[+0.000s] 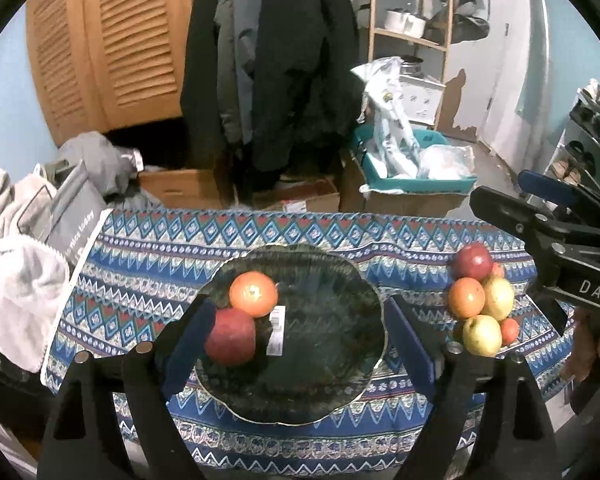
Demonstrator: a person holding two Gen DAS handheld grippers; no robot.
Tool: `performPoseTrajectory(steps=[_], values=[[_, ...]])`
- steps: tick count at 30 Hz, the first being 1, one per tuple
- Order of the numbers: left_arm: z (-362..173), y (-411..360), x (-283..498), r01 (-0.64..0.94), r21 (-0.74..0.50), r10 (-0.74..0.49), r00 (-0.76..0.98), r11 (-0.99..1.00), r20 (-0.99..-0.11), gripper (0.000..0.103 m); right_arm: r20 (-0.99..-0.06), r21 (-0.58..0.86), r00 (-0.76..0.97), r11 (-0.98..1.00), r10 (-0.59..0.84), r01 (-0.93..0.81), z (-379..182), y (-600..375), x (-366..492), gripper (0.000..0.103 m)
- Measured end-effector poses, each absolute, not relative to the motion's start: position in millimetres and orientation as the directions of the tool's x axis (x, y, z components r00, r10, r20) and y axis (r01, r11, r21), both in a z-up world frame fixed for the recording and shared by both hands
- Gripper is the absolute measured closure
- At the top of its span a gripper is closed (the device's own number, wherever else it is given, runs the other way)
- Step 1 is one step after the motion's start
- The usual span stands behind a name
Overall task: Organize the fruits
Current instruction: 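Lift both tools away from the glass plate back toward the fruit pile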
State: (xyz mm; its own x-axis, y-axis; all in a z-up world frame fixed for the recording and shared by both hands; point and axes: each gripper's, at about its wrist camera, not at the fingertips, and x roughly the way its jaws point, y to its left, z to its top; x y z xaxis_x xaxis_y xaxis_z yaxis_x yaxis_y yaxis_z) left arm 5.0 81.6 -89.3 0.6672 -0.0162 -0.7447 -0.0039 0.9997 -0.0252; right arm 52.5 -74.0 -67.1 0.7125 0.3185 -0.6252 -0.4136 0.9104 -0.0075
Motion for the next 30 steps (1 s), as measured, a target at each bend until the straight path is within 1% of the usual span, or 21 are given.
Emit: performPoseTrajectory(steps=[9,12,14,19,30], values=[[-68,58,2,0.042,-0.03,-0.051,0.697,0.999,-0.716,0.015,-0.576,-0.043,0.761,0.918,0.299,-0.394,-50,-102,36,0.013],[-63,49,1,0.06,-0.025,-0.06,0.706,0.998,-0.706,0.012,-0.567,-0.053,0.771,0.922,0.289,-0.385,-46,-111,31,0.013],[-60,42,1,0.077,-0.02,-0.069,0.708,0.997,-0.702,0.007,-0.562,-0.049,0.776,0.925,0.287,-0.378,-44,-118,28,0.013],[-54,24,-1,0.123,-0.006,-0.093,0.719,0.992,-0.689,0.005,-0.549,-0.026,0.786,0.935,0.283,-0.355,-38,-139,22,0.013],[-52,-8,4,0.171,-0.023,-0.138,0.704,0.985,-0.696,0.005,-0.534,-0.029,0.816,0.959,0.222,-0.281,-30,-186,10,0.013]])
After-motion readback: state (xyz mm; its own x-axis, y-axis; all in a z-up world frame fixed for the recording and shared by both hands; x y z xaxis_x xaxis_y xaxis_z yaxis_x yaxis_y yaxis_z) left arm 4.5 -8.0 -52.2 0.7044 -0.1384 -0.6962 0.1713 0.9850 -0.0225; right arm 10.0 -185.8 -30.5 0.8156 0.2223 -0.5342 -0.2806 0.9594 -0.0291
